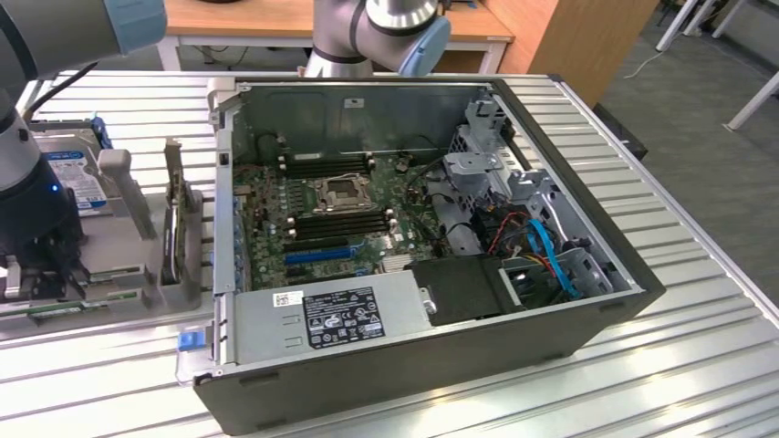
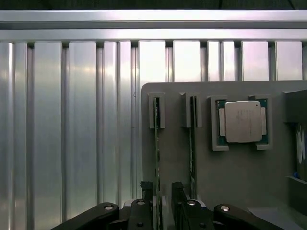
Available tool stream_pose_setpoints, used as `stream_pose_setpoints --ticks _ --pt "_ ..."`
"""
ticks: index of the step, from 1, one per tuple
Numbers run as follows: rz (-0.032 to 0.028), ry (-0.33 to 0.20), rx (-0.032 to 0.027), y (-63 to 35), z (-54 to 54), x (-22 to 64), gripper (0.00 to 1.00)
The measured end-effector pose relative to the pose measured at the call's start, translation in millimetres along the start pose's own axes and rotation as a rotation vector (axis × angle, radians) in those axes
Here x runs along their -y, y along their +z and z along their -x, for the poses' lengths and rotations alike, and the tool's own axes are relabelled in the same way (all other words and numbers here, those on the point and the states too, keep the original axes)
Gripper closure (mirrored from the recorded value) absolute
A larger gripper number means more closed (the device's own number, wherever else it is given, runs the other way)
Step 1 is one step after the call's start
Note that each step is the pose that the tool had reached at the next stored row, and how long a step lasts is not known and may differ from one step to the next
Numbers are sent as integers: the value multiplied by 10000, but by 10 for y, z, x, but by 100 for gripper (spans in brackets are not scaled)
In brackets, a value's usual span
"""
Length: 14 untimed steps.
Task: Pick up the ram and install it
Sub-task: 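Pick up the ram and move it above insertion slot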
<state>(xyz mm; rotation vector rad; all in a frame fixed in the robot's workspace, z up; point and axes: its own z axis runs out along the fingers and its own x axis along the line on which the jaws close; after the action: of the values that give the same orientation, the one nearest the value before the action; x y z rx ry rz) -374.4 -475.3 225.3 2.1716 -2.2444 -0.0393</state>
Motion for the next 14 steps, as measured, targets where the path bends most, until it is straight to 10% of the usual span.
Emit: stream_pose_setpoints --ticks 14 --pt "1 0 -1 9 -21 1 71"
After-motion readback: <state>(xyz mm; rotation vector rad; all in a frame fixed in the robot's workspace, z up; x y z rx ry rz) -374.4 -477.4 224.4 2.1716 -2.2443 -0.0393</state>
